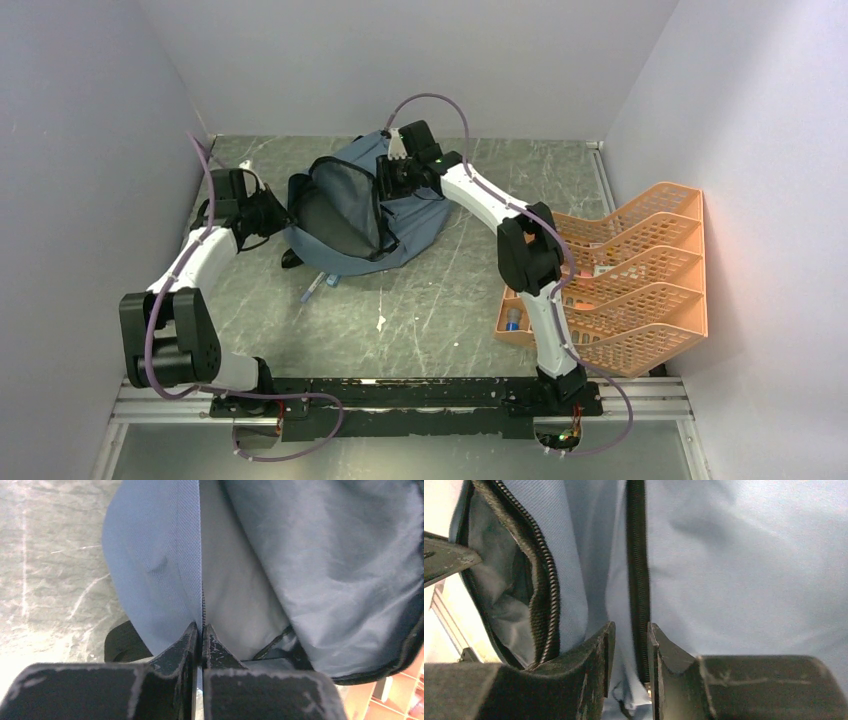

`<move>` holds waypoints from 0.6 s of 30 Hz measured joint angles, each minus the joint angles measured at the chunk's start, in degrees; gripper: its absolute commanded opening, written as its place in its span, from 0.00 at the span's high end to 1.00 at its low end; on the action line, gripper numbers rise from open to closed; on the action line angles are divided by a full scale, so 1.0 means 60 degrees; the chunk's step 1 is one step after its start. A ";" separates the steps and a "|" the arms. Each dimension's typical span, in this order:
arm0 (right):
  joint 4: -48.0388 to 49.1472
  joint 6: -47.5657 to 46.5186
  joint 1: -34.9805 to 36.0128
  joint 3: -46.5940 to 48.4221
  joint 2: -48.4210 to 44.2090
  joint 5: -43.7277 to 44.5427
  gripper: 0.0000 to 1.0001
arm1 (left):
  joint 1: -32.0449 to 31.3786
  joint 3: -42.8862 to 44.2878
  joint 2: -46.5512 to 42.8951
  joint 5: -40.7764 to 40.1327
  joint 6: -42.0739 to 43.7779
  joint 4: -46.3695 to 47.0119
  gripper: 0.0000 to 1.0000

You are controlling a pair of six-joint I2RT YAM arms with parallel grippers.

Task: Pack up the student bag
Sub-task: Zip the student bag at the center of the board.

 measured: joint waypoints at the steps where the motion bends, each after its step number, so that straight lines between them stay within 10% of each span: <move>1: 0.0011 0.0011 0.0091 0.0000 0.0000 -0.0022 0.67 | 0.0029 -0.0058 -0.0029 0.0157 -0.0018 0.0098 0.95; 18: 0.0514 0.0182 0.0933 -0.0036 -0.0018 -0.1333 0.62 | -0.0011 -0.0528 -0.0619 0.1115 -0.0062 0.0856 0.95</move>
